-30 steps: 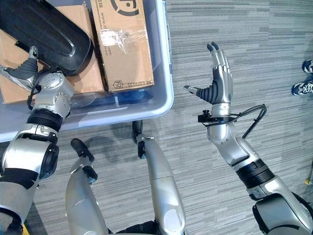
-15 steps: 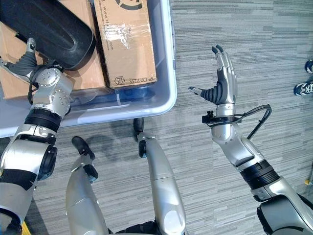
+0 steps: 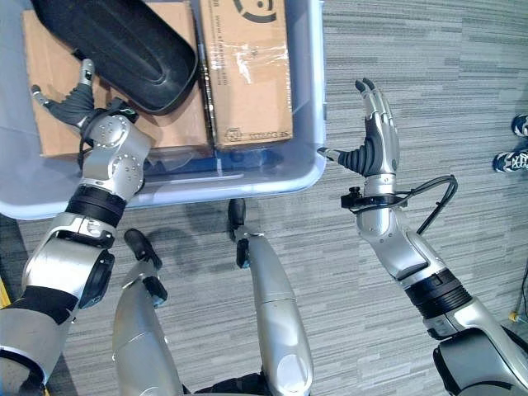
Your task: Move parts from the plastic box to the shelf.
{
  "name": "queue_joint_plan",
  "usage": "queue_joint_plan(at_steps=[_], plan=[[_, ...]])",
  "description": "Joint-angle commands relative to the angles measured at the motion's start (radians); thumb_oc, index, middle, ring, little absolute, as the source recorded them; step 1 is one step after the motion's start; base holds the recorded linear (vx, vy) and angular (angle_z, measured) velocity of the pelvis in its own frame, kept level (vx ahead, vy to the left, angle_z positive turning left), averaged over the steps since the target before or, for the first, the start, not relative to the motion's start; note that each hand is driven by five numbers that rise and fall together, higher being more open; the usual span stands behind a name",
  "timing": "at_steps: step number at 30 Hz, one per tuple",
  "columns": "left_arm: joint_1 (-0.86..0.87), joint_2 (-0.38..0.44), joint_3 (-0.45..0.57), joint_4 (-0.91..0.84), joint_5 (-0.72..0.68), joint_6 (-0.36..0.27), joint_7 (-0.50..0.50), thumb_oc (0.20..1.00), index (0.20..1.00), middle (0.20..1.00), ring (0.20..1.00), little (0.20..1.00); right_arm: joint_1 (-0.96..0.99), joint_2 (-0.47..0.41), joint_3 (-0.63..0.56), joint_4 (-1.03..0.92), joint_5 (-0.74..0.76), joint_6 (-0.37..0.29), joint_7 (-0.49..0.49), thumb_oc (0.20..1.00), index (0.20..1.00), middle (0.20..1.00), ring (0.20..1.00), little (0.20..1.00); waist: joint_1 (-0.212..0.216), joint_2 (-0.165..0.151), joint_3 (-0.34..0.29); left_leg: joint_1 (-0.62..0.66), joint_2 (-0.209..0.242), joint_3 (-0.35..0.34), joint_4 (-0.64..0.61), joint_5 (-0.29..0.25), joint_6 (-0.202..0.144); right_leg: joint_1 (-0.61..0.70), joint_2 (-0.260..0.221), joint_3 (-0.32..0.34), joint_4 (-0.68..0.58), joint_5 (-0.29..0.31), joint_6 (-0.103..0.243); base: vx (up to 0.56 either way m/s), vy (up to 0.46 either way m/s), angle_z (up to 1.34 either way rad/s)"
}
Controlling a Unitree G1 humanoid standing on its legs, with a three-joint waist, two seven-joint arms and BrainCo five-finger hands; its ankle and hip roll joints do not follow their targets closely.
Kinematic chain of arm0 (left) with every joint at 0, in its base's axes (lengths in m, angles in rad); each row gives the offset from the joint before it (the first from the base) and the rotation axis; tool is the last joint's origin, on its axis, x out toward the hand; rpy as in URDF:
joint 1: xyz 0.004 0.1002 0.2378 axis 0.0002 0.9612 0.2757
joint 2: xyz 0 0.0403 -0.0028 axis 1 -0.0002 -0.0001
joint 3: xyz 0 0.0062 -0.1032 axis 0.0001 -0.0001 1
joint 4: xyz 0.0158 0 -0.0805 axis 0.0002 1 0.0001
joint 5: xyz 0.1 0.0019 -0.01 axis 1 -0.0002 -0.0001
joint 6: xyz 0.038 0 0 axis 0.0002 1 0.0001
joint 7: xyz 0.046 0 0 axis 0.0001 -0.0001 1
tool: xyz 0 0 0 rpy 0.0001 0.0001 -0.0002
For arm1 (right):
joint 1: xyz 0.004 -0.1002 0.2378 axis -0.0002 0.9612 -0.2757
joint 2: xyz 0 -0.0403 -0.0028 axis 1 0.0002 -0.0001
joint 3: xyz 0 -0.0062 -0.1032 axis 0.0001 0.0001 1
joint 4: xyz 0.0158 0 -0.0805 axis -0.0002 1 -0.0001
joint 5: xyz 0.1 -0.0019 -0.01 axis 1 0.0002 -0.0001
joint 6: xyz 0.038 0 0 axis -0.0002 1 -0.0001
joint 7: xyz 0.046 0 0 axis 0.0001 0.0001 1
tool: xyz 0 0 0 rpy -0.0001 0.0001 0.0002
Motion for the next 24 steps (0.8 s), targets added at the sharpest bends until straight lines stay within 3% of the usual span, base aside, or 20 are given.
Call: queue_joint_plan(at_steps=[1,8,16,24], plan=[[0.029,-0.232,-0.088,-0.005,-0.026,0.113,-0.090,1.000,1.000,1.000,1.000,1.000,-0.012,0.066,-0.058,-0.040,0.026,-0.009,-0.029,1.000,1.000,1.000,1.000,1.000,-0.061,-0.156,-0.006,-0.120,0.086,-0.063,0.204,-0.032,0.000,0.049,0.006,-0.020,-0.025,0.036,0.094,0.01,-0.037,-0.01],[0.011,-0.202,-0.129,-0.047,0.329,0.206,-0.037,1.000,1.000,1.000,1.000,1.000,-0.002,0.078,-0.053,-0.023,0.026,-0.025,-0.037,1.000,1.000,1.000,1.000,1.000,-0.058,-0.154,-0.006,-0.122,0.087,-0.066,0.204,-0.031,0.003,0.048,0.011,-0.016,-0.026,0.038,0.093,0.00,-0.021,-0.01],[0.037,-0.195,-0.141,-0.086,0.480,0.174,0.003,1.000,1.000,1.000,1.000,1.000,0.033,0.110,-0.042,-0.007,-0.002,-0.057,-0.068,1.000,1.000,1.000,1.000,1.000,-0.052,-0.151,-0.006,-0.122,0.089,-0.067,0.203,-0.030,0.005,0.049,0.012,-0.017,-0.026,0.037,0.093,0.00,-0.015,-0.07],[0.046,-0.190,-0.159,-0.113,0.597,0.182,0.030,1.000,1.000,1.000,1.000,1.000,0.058,0.123,-0.036,0.009,-0.015,-0.083,-0.085,1.000,1.000,1.000,1.000,1.000,-0.050,-0.148,-0.006,-0.116,0.091,-0.068,0.197,-0.030,0.005,0.054,0.012,-0.018,-0.028,0.039,0.094,-0.01,-0.010,-0.01]])
